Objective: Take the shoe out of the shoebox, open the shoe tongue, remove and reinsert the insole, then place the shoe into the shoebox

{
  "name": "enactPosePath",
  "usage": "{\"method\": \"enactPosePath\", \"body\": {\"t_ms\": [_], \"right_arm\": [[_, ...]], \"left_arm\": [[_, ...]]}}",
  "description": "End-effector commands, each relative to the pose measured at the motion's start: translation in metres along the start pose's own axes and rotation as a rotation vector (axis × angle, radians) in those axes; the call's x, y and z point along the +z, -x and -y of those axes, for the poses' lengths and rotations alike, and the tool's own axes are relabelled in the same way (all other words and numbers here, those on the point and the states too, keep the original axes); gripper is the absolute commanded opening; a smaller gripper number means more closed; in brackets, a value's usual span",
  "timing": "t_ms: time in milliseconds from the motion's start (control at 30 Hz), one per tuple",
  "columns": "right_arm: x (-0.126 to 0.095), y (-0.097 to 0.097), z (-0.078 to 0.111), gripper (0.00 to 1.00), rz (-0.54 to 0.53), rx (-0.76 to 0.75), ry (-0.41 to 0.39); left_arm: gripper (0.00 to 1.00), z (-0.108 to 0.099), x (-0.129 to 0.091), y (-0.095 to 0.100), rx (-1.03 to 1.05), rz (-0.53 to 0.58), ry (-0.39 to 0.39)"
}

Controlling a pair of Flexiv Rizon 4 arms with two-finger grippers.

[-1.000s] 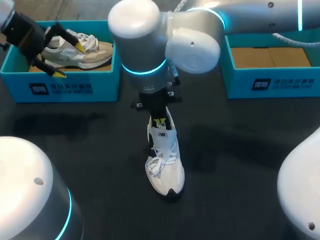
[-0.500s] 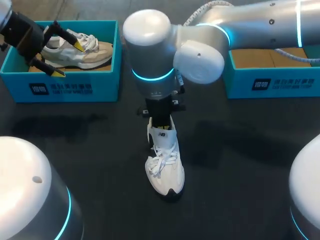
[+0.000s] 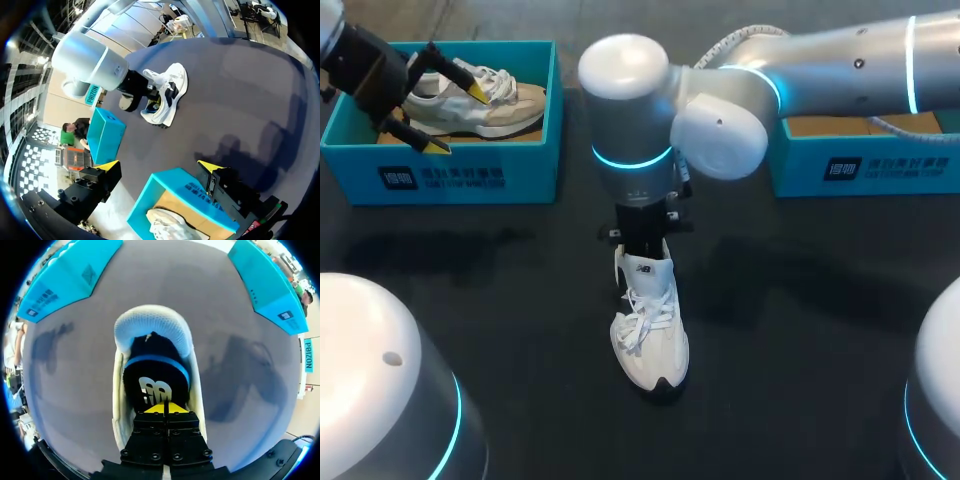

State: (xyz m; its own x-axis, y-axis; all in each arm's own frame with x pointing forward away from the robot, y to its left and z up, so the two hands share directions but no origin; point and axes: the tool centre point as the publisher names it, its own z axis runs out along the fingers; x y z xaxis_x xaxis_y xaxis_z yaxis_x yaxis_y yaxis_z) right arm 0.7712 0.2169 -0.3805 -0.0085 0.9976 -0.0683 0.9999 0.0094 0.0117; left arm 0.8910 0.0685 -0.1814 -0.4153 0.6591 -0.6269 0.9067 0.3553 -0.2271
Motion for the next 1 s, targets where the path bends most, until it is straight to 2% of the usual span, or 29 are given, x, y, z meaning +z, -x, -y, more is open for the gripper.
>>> {"method": "enactPosePath", "body": {"t_ms": [33,200,367,567,867,1000], "right_arm": [[0.005,-0.002,-0.002,0.0,-0.004,0.001,-0.007],[-0.01,-0.002,-0.006,0.0,0.004,-0.005,0.04],[-0.018,-0.003,-0.02,0.0,0.02,-0.024,0.078],[-0.013,-0.003,-0.032,0.0,0.014,-0.048,0.105],[0.008,-0.007,-0.031,0.0,-0.011,-0.056,0.11],[0.01,-0.006,-0.03,0.0,-0.017,-0.056,0.102]], "left_arm": [[1.0,0.001,-0.001,0.0,0.0,-0.003,0.002],[1.0,0.001,-0.001,0.0,0.0,-0.003,0.002],[1.0,0.001,-0.001,0.0,0.0,-0.003,0.002],[1.0,0.001,-0.001,0.0,0.0,-0.003,0.002],[1.0,0.001,-0.001,0.0,0.0,-0.003,0.002],[1.0,0.001,-0.001,0.0,0.0,-0.003,0.002]]}}
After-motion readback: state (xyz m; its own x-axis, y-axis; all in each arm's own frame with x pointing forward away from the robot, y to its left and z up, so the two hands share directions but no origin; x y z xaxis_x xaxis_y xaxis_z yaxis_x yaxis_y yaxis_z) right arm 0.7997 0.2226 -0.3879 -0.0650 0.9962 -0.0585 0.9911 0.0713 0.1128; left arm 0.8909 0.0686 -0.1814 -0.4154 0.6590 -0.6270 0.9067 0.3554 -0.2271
